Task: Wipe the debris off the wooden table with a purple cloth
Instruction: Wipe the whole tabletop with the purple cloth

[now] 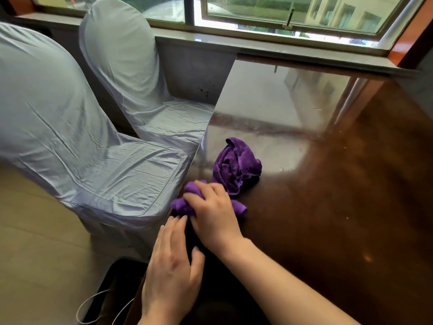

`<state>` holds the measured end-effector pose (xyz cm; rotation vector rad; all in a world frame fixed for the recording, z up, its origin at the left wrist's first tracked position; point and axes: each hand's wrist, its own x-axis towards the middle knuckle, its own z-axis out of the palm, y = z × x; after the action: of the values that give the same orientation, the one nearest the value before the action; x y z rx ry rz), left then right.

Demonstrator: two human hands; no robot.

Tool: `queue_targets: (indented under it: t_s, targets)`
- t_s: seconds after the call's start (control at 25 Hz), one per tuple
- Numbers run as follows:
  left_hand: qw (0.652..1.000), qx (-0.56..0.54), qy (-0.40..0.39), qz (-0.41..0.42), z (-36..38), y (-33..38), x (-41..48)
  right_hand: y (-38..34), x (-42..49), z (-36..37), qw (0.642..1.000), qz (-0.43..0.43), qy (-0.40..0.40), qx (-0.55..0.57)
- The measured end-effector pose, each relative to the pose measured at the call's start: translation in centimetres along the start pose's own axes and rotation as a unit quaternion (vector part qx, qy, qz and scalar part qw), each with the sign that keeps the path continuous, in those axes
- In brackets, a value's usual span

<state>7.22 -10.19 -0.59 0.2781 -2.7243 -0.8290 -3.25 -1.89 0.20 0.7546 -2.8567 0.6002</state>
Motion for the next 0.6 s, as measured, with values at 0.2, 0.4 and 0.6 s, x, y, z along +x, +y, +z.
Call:
queue_targets:
  t_s: [0.2,0.4,0.6]
  targets:
    - [0.999,0.043,-0.014,0.013,0.3,-0.3,0.0,4.2,4.7,-0.6,0.987,0.116,0.033,-0.109]
    - [0.993,0.105,-0.036,0.037,0.3,-0.3,0.2,8.3,0.7,-3.3,0.995,0.088,0.045,-0.015]
    - [0.986,0.136,-0.077,0.056,0.4,-0.1,0.3,4.7,-5.0,-3.3,0.999,0.014,-0.001,0.031]
